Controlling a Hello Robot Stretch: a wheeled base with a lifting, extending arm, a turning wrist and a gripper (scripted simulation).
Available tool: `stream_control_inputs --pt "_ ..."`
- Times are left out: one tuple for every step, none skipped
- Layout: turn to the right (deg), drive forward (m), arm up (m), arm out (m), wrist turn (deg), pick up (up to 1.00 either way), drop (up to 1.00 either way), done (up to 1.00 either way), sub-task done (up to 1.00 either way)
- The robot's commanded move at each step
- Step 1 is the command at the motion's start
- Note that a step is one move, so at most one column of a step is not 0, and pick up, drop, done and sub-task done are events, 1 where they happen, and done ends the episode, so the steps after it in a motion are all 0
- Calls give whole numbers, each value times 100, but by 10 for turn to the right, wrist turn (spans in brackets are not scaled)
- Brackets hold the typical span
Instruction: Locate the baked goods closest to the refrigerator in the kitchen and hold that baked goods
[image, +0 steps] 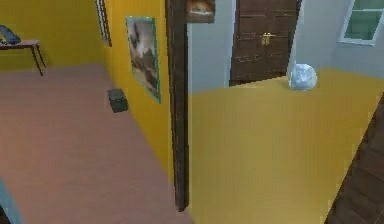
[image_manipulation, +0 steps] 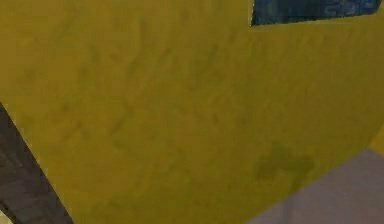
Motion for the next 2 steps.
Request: stream_control_inputs --pt "-210 0 0 0 0 0 0 0 0" --pt "0 15 0 0 0 0 0 0 0"
